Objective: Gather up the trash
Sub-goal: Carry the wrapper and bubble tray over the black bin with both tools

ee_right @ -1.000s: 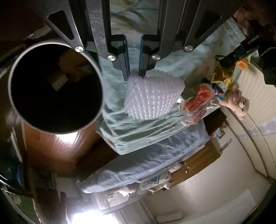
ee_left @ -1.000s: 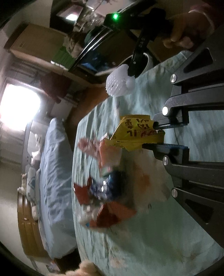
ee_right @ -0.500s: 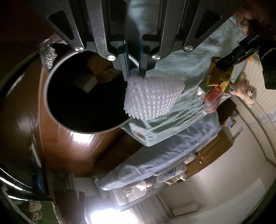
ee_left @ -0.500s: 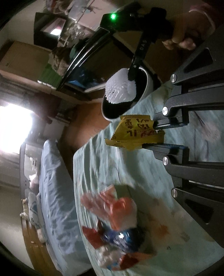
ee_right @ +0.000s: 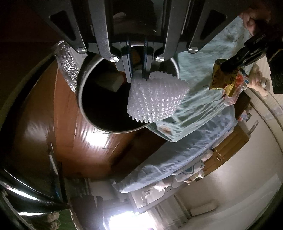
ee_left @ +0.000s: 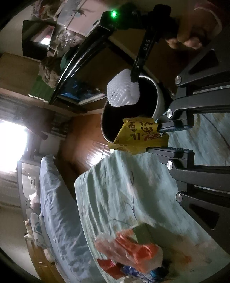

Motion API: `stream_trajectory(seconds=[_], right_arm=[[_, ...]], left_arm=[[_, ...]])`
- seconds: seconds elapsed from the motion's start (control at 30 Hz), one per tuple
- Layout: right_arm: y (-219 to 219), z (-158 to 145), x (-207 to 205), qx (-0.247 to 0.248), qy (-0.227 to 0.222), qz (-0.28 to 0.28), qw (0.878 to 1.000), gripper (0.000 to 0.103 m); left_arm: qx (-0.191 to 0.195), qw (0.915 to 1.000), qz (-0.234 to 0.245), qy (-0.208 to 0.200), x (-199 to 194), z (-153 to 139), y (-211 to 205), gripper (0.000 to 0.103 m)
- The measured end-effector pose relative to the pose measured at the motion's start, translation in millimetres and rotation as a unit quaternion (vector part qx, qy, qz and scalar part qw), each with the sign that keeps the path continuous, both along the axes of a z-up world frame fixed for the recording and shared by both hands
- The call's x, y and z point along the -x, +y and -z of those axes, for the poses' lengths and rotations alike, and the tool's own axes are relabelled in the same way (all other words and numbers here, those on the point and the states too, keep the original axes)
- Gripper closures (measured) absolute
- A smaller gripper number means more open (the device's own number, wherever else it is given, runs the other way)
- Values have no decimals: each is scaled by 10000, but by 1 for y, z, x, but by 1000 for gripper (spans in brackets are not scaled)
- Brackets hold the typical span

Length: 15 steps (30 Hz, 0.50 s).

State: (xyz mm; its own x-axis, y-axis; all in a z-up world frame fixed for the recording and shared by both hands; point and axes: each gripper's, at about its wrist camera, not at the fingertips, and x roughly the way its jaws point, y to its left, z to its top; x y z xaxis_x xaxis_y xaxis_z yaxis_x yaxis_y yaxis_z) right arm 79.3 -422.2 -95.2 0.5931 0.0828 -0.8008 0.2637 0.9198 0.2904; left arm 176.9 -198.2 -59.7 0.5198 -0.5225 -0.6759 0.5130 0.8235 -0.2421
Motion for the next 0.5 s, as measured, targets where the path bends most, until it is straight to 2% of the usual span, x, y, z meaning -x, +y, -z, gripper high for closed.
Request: stream_trajectory(seconds=[0.5], right_arm=[[-21, 7, -5, 107, 118, 206, 9997, 93]], left_arm=[[-53, 9998, 146, 101, -23, 9, -37, 89]])
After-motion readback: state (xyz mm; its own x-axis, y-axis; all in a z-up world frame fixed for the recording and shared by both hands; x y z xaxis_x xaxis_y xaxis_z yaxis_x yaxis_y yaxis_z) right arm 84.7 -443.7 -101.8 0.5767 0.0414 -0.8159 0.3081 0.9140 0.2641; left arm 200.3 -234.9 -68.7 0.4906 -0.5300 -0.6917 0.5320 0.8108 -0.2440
